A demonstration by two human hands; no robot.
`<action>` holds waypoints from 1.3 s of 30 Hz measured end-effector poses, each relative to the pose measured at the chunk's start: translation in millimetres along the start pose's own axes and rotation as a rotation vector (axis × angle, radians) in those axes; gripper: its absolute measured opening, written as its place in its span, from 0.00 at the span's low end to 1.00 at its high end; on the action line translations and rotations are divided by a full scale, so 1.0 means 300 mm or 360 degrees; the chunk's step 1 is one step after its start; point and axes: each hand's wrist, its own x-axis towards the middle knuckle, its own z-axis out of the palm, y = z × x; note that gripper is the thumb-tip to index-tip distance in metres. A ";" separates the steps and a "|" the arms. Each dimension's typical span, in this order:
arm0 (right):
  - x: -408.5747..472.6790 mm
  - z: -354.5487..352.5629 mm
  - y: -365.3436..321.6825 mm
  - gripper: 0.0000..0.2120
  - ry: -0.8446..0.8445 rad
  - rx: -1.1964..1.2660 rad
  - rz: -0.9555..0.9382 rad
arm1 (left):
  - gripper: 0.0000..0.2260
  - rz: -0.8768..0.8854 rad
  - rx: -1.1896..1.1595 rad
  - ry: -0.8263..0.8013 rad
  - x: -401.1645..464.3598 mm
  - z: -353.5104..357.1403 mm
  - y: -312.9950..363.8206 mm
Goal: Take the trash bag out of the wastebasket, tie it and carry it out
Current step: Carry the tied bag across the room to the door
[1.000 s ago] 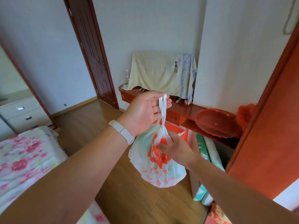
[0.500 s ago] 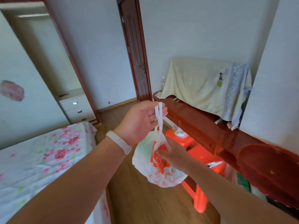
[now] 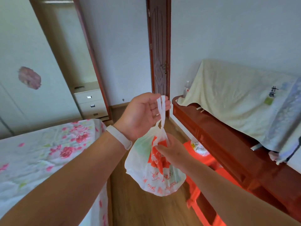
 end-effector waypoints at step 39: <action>2.024 0.277 -0.265 0.14 -0.0302 -0.0170 -0.0339 | 0.18 0.0079 -0.0015 0.0396 1.514 -1.188 0.472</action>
